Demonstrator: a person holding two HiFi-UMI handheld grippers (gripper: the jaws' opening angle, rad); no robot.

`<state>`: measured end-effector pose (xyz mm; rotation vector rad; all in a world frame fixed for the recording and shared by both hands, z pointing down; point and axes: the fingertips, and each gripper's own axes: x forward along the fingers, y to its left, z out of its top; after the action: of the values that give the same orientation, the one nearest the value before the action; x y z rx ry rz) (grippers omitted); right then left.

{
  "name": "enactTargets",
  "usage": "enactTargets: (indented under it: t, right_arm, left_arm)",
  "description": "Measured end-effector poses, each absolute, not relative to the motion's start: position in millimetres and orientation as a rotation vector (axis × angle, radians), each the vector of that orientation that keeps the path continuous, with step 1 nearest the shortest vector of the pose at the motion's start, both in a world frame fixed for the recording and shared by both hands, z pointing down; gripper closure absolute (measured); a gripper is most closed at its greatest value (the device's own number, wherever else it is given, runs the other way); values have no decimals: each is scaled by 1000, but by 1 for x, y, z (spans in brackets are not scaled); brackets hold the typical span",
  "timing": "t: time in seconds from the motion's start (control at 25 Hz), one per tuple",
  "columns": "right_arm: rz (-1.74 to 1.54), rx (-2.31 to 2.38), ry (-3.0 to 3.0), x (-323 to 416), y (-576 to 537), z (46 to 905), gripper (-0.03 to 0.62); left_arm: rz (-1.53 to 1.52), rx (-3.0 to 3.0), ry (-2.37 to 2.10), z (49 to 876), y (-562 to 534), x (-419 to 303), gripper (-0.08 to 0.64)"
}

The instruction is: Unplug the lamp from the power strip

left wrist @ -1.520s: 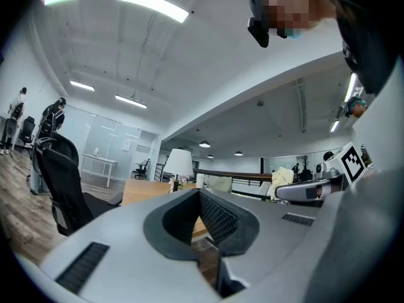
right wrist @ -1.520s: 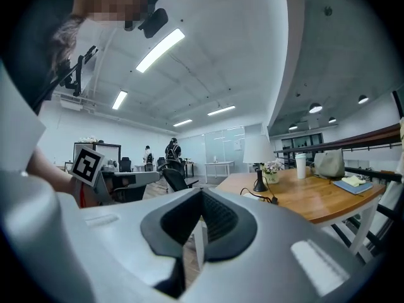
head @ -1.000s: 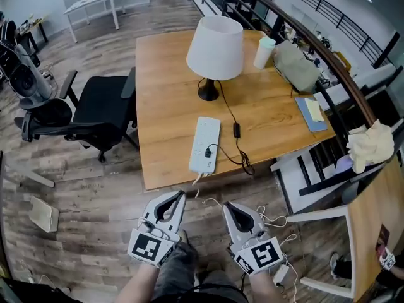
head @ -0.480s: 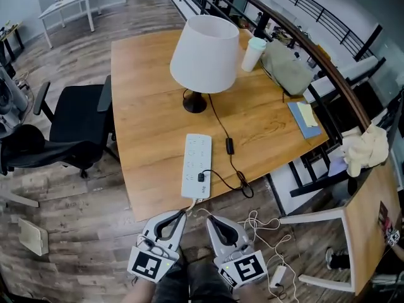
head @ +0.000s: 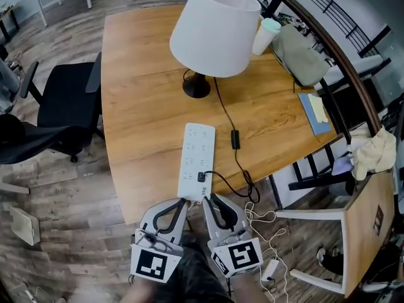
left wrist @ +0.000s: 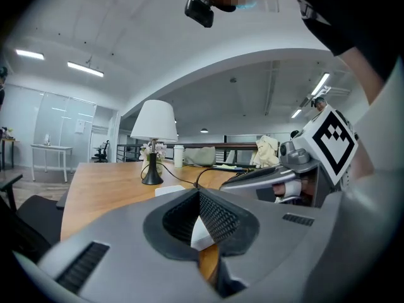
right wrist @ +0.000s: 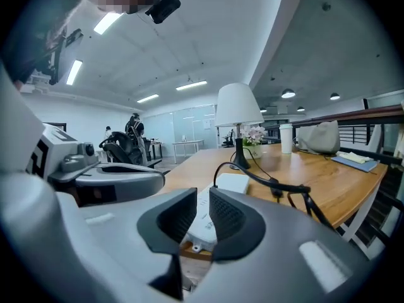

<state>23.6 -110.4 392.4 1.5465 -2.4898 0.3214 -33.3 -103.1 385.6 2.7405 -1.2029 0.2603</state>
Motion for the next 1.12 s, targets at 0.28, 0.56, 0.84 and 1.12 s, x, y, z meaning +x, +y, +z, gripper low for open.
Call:
enactTargets:
  t: [0.28, 0.56, 0.84, 1.12]
  right_arm:
    - [296, 1492, -2424, 21, -144, 405, 505]
    - [348, 1474, -2359, 18, -160, 424, 495]
    - [344, 1498, -2310, 17, -165, 429, 497]
    - [401, 1562, -2288, 18, -166, 430, 503]
  left_arm:
    - [411, 2764, -1244, 400, -123, -25, 565]
    - [591, 2761, -1258, 419, -144, -21, 565]
    - [742, 2767, -1157, 436, -146, -8, 565]
    - [734, 2698, -1149, 446, -150, -9, 565]
